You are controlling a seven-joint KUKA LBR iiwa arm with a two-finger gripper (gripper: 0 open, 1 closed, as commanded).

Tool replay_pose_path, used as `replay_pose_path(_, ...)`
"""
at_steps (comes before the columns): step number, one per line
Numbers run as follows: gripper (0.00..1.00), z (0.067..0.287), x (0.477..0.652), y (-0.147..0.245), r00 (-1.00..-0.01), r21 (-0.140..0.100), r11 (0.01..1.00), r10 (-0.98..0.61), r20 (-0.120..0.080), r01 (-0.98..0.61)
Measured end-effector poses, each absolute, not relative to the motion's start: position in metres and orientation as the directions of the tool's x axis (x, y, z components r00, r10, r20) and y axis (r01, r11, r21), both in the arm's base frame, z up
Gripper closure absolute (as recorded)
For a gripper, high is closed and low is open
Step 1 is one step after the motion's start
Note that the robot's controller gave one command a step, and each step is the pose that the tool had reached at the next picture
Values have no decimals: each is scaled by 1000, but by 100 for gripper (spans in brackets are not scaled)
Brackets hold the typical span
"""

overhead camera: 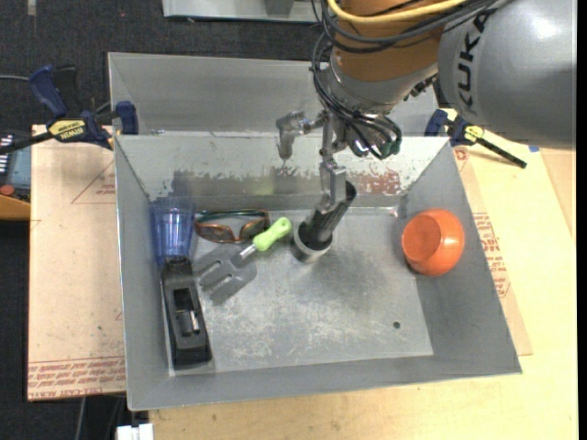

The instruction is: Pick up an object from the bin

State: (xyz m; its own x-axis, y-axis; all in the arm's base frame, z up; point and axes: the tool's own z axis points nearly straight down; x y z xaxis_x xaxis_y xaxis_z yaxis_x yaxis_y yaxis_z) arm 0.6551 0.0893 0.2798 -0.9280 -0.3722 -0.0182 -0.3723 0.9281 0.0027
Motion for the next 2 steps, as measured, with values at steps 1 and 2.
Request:
replay_pose_path(1, 0, 280, 651, 93, -936, 4, 936, -352, -20, -352)
replay_pose_path(2, 0, 269, 648, 89, -821, -1, 821, -570, -23, -571)
